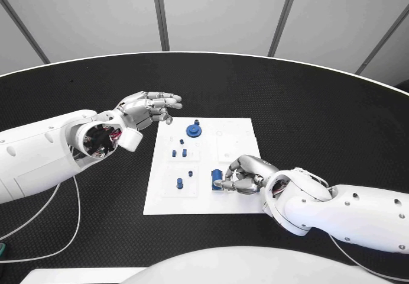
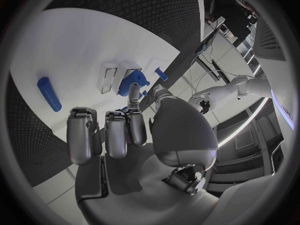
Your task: Assemble the parts on the task board
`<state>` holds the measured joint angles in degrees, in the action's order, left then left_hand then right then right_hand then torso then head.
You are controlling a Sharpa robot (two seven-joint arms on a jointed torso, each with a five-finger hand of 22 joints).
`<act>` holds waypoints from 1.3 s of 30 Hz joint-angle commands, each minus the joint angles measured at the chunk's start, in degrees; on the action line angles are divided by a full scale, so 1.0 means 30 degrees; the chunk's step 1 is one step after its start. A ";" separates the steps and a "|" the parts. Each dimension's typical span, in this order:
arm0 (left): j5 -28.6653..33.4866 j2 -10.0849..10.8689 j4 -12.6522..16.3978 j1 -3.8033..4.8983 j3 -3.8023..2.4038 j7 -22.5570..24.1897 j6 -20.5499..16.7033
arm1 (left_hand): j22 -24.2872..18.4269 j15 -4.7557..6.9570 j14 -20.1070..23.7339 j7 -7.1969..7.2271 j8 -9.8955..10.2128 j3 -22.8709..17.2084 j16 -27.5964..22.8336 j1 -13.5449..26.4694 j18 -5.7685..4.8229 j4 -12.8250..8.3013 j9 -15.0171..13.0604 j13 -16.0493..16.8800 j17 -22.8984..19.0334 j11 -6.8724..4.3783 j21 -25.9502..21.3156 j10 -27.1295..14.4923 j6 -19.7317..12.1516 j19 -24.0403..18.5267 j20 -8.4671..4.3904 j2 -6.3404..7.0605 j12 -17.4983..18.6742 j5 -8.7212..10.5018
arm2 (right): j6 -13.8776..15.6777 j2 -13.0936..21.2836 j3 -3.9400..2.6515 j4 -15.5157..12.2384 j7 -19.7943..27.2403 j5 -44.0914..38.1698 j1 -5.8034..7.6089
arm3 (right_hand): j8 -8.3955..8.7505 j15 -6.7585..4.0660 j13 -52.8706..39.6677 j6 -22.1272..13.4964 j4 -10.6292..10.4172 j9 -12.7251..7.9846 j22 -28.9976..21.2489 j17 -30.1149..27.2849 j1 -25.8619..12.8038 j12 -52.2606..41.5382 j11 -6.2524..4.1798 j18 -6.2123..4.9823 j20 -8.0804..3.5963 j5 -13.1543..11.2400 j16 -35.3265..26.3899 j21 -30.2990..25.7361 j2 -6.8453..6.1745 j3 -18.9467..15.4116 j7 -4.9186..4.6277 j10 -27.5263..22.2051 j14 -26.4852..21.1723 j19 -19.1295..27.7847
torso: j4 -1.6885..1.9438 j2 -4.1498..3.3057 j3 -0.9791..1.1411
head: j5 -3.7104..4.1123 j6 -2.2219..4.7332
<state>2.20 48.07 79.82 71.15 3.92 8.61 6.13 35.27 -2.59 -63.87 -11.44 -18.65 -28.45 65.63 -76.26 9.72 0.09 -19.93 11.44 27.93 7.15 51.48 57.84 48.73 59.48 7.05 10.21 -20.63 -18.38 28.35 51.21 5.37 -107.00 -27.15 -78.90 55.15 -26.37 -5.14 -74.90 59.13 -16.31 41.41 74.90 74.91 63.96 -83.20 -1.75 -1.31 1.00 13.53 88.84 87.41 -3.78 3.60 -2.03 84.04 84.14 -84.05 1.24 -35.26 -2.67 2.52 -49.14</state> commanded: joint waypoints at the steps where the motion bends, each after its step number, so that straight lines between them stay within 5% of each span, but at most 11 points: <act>1: 0.0000 -0.0013 -0.0020 0.0000 0.0000 0.0008 0.0002 | -0.0019 0.0001 0.0156 -0.0003 0.0120 0.0095 0.0131 -0.0058 0.0292 0.0041 -0.0018 0.0019 -0.0017 0.0010 -0.0062 -0.0168 -0.0116 -0.0020 0.0163 -0.0134 -0.0125 -0.0041 | -0.0169 0.0162 0.0003 0.0015 0.0017 0.0000 0.0000 | -0.0028 -0.0135 -0.3545 -0.0195 0.0055 -0.0010 0.4369 0.4425 0.1242 0.0001 -0.0094 0.0214 -0.0115 -0.0285 0.0090 0.0074 -0.0161 0.0302 -0.0002 0.0952 0.1828 -0.1660 | -0.0030 0.0012 0.0009 | -0.0013 -0.0012; 7: 0.0000 -0.0069 -0.0040 -0.0001 0.0000 0.0006 0.0036 | -0.0019 0.0001 0.0156 -0.0003 0.0120 0.0095 0.0131 -0.0058 0.0292 0.0041 -0.0018 0.0019 -0.0017 0.0010 -0.0062 -0.0168 -0.0116 -0.0020 0.0163 -0.0134 -0.0125 -0.0041 | -0.0441 0.0054 0.0003 0.0411 -0.0173 0.0000 0.0001 | -0.0008 -0.0134 -0.3550 -0.0181 -0.0016 -0.0034 0.4378 0.4441 0.1578 0.0010 -0.0098 0.0217 -0.0116 -0.0205 0.0097 0.0080 -0.0182 0.0393 0.0003 0.0952 0.1831 -0.1663 | 0.0051 0.0015 0.0009 | 0.0052 -0.0018; 28: 0.0002 -0.0071 -0.0119 -0.0002 0.0001 -0.0015 0.0021 | -0.0019 0.0001 0.0156 -0.0003 0.0120 0.0095 0.0131 -0.0058 0.0292 0.0041 -0.0018 0.0019 -0.0017 0.0010 -0.0062 -0.0168 -0.0116 -0.0020 0.0163 -0.0134 -0.0125 -0.0041 | -0.0693 -0.0310 -0.0001 0.1064 -0.0687 0.0000 0.0000 | 0.0003 -0.0200 -0.3645 -0.0095 -0.0022 -0.0085 0.4376 0.4415 0.2669 -0.0081 -0.0178 0.0213 -0.0162 -0.0152 0.0083 0.0061 0.0086 0.1090 0.0095 0.1012 0.1825 -0.1661 | 0.0002 0.0013 0.0011 | 0.0016 -0.0081; 39: 0.0002 -0.0012 -0.0142 -0.0002 0.0003 -0.0031 0.0008 | -0.0019 0.0001 0.0156 -0.0003 0.0120 0.0095 0.0131 -0.0058 0.0292 0.0041 -0.0018 0.0019 -0.0017 0.0010 -0.0062 -0.0168 -0.0116 -0.0020 0.0163 -0.0134 -0.0125 -0.0041 | -0.1083 0.0105 0.0006 0.0425 -0.0198 0.0000 0.0000 | 0.0021 -0.0137 -0.3611 -0.0082 -0.0136 -0.0124 0.4357 0.4448 0.2516 0.0025 -0.0089 0.0205 -0.0132 -0.1049 0.0098 0.0020 -0.0646 0.0905 -0.0015 0.0969 0.1831 -0.1647 | -0.0015 -0.0015 0.0020 | 0.0016 -0.0090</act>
<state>2.21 48.01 79.38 71.15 3.93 8.52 6.16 35.29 -2.59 -63.87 -11.44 -18.65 -28.45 65.63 -76.26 9.72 0.08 -19.91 11.42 27.94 7.15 51.48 57.84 48.73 59.48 7.05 10.21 -20.63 -18.37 25.10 51.36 5.38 -105.55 -27.82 -78.90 55.15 -26.36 -5.33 -74.93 58.73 -16.78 41.09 74.94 74.95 71.69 -83.20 -1.95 -1.31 1.01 10.57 88.84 87.41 -5.42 6.74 -2.04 83.83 83.94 -84.05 1.24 -35.26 -2.59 2.52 -49.37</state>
